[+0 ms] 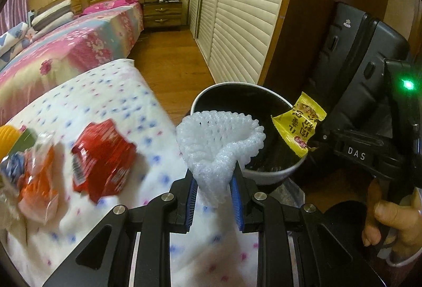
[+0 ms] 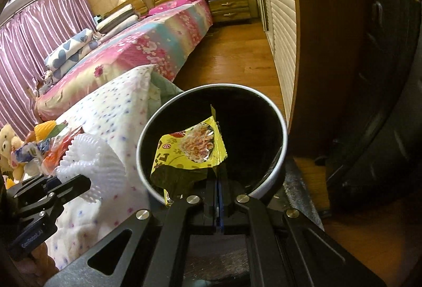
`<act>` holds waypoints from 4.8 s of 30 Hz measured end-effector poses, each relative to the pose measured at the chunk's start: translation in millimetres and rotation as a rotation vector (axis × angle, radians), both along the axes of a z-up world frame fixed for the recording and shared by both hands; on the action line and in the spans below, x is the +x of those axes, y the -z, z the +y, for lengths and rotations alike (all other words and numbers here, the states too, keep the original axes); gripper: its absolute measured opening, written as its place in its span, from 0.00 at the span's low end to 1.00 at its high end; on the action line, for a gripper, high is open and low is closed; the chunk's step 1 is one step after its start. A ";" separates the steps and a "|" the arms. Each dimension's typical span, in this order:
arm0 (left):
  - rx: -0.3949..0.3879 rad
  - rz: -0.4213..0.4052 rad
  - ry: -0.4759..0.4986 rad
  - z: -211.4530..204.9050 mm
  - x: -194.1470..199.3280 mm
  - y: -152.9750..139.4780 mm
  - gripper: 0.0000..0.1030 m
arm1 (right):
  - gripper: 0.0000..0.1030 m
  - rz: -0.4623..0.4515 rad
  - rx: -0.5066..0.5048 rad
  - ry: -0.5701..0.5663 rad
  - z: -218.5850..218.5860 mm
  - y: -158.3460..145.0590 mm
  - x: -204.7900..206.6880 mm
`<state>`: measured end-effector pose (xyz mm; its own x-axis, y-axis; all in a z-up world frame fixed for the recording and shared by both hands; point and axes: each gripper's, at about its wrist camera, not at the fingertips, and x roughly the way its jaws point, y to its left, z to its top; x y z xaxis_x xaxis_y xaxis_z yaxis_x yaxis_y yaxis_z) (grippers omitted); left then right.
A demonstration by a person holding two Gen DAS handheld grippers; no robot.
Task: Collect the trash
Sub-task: 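Carry both items over the bin and open both tools to drop them, then grasp the crumpled tissue with the left tool while the right tool grasps the red bag, then carry tissue and red bag over the bin and open both tools to drop them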
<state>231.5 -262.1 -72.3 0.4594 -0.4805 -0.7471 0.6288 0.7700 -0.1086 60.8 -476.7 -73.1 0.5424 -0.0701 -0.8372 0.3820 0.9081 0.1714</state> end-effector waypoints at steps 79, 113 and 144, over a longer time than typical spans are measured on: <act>-0.100 0.053 -0.625 216.0 -85.4 -19.2 0.67 | 0.73 -0.037 0.183 -0.305 156.8 17.4 76.1; -0.173 0.062 -0.509 240.2 -119.5 -23.6 0.18 | 0.79 -0.067 0.206 -0.279 164.0 19.6 128.3; -0.154 0.109 -0.253 131.9 -94.9 -21.2 0.18 | 0.21 -0.134 0.174 -0.191 96.7 -15.8 8.5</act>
<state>136.6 -130.2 -51.1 0.5004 -0.4726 -0.7255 0.3976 0.8697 -0.2923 69.3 -380.0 -57.2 0.6385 0.1825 -0.7476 0.1703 0.9139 0.3685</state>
